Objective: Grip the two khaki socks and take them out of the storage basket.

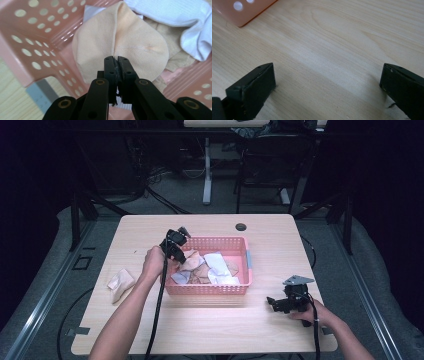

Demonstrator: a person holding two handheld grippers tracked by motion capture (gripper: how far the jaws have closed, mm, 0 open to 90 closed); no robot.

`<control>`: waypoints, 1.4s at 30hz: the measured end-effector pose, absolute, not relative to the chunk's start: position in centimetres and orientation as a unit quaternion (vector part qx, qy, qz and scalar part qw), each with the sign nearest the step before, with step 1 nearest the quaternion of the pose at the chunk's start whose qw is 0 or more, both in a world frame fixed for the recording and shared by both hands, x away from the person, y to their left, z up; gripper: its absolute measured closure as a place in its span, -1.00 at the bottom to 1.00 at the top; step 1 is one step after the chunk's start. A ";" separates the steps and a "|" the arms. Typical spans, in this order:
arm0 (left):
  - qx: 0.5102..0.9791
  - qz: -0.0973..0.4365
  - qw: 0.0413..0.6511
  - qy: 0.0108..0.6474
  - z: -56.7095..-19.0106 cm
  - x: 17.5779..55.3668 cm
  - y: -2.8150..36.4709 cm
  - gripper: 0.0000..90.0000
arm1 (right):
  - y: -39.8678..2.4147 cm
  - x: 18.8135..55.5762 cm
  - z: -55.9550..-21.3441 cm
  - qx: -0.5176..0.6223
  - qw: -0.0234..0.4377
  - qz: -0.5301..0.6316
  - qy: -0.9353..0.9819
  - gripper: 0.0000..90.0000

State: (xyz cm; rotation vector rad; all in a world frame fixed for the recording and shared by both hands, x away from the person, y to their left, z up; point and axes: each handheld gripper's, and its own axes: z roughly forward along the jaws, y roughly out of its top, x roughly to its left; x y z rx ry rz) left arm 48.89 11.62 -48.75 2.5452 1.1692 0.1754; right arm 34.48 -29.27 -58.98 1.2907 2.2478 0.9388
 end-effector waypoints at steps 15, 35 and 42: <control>0.898 0.073 0.187 0.391 -45.5 47.6 12.7 0.93 | -29.3 34.5 -59.0 0.460 0.192 0.335 0.800 -1.00; 0.900 0.093 0.220 0.364 -40.4 46.0 12.8 0.94 | -29.3 34.5 -59.0 0.460 0.192 0.335 0.800 -1.00; 0.900 0.097 0.227 0.359 -38.6 45.6 13.5 0.94 | -29.3 34.5 -59.0 0.460 0.191 0.334 0.800 -1.00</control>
